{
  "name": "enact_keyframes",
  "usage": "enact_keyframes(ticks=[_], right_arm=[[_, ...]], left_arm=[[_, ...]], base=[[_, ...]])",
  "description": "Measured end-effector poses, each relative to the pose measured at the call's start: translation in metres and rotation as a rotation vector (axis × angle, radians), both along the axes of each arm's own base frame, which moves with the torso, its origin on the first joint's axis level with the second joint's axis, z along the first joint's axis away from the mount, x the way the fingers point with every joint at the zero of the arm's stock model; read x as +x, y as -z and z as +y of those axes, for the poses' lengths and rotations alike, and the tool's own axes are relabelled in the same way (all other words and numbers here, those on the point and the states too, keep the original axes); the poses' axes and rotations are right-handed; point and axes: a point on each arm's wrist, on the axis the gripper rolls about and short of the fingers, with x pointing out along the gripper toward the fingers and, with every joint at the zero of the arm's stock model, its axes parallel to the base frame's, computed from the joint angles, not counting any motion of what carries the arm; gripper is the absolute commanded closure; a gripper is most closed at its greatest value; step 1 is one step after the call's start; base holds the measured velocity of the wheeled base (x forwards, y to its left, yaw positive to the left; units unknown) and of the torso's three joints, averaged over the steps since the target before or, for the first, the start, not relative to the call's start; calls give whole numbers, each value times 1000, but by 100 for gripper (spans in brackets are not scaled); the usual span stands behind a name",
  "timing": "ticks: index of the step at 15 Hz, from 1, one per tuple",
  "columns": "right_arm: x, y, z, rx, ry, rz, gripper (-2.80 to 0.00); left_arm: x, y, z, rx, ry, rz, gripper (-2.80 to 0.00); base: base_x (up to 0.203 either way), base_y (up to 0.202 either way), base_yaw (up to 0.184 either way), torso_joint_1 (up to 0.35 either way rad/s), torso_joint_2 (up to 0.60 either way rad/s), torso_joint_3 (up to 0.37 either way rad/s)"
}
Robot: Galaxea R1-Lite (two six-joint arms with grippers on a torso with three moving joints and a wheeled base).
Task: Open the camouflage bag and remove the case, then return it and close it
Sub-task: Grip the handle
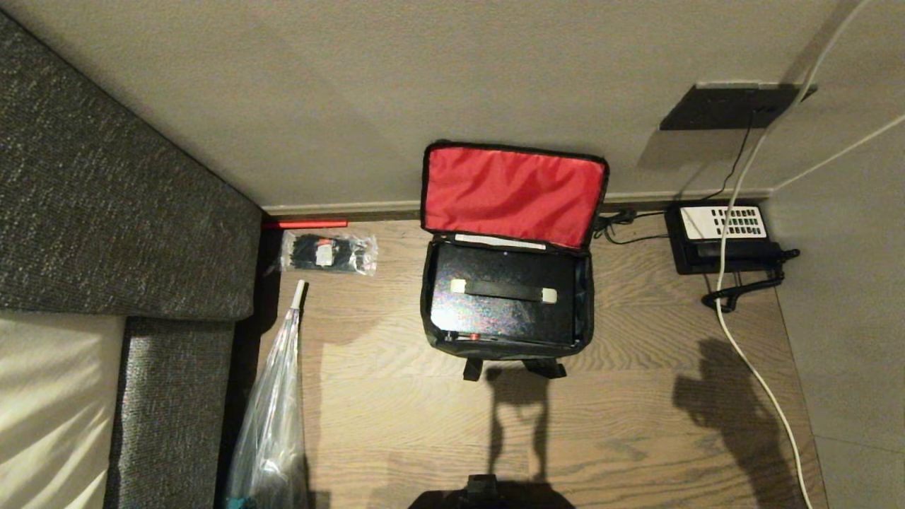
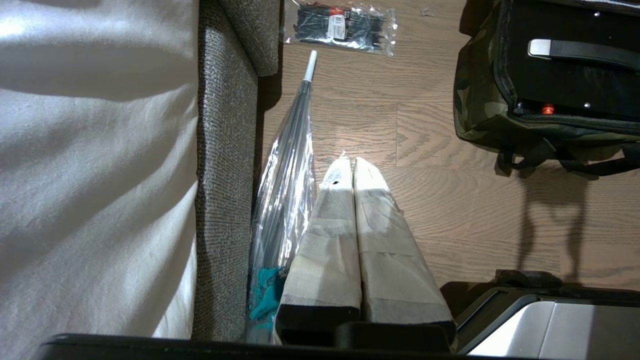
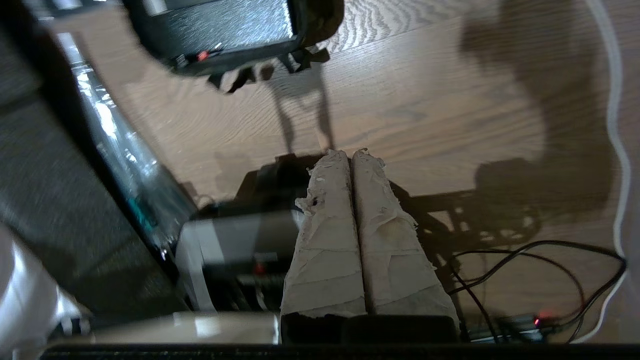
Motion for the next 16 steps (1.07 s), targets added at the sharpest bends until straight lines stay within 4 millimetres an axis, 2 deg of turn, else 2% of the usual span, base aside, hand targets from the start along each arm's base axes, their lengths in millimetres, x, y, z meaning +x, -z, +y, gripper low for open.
enact_keyframes(ticks=[2,4,6,9,10,13,16], right_arm=[[81,7,5,10,0,64,0],[151,36,16,15,-22,93,0],[204,66,39,12,-84,36,0],[252,97,99,-63,-211,-128,0],[261,107,116,-124,-230,-171,-280],[271,133,151,-240,-315,-195,-280],[275,155,171,-435,-360,-196,-280]], left_arm=[[0,0,0,0,0,0,0],[0,0,0,0,0,0,0],[0,0,0,0,0,0,0],[0,0,0,0,0,0,0],[0,0,0,0,0,0,0],[0,0,0,0,1,0,0],[0,0,0,0,0,0,0]], base=[[0,0,0,0,0,0],[0,0,0,0,0,0],[0,0,0,0,0,0],[0,0,0,0,0,0],[0,0,0,0,0,0],[0,0,0,0,0,0],[0,0,0,0,0,0]])
